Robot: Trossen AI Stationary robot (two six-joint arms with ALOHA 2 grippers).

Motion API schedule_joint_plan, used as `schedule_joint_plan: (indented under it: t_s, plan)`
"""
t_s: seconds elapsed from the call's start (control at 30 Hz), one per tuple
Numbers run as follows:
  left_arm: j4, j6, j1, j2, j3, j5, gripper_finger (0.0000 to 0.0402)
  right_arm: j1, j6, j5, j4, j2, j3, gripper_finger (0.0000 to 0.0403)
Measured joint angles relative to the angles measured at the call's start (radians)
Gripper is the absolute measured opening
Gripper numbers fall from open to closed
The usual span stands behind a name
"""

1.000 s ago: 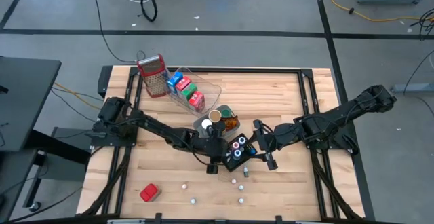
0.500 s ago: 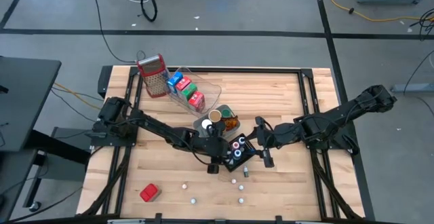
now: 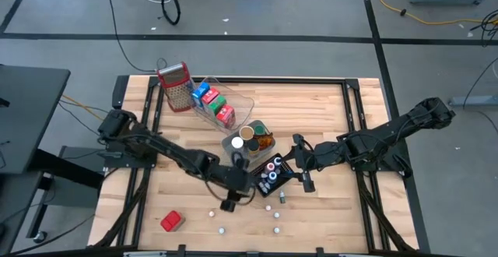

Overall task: Pick & Place Kitchen Items
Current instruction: Put the green small food coloring bottle into the black bin

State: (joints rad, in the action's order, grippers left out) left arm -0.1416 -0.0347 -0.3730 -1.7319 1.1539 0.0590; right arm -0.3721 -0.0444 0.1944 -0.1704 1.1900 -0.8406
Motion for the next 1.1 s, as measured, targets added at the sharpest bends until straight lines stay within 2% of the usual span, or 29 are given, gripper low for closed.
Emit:
schedule_joint_plan:
  t_s: [0.2, 0.37, 0.53, 0.63, 0.73, 0.93, 1.1]
  plan:
    - [0.033, 0.020, -0.060, 0.000, 0.001, 0.010, 0.0160, 0.000, -0.019, 0.000, -0.003, 0.000, 0.000, 0.0223]
    - [0.015, -0.032, -0.068, 0.060, 0.012, 0.037, 0.0160, -0.006, -0.063, -0.005, -0.007, 0.010, 0.000, 0.0223]
    - [-0.048, 0.051, -0.082, 0.151, 0.012, 0.160, 0.0160, -0.068, -0.157, -0.104, 0.014, 0.120, 0.000, 0.0223]
    - [-0.086, 0.095, -0.087, 0.202, 0.012, 0.260, 0.0160, -0.123, -0.094, -0.142, 0.044, 0.203, 0.000, 0.0223]
    - [-0.106, 0.109, -0.087, 0.235, 0.012, 0.318, 0.0160, -0.169, -0.020, -0.160, 0.076, 0.260, 0.000, 0.0223]
    - [-0.111, 0.150, -0.086, 0.261, 0.012, 0.326, 0.0160, -0.236, 0.025, -0.159, 0.071, 0.353, 0.000, 0.0223]
    - [-0.109, 0.215, -0.083, 0.261, 0.012, 0.351, 0.0160, -0.268, 0.248, -0.158, 0.009, 0.453, 0.000, 0.0223]
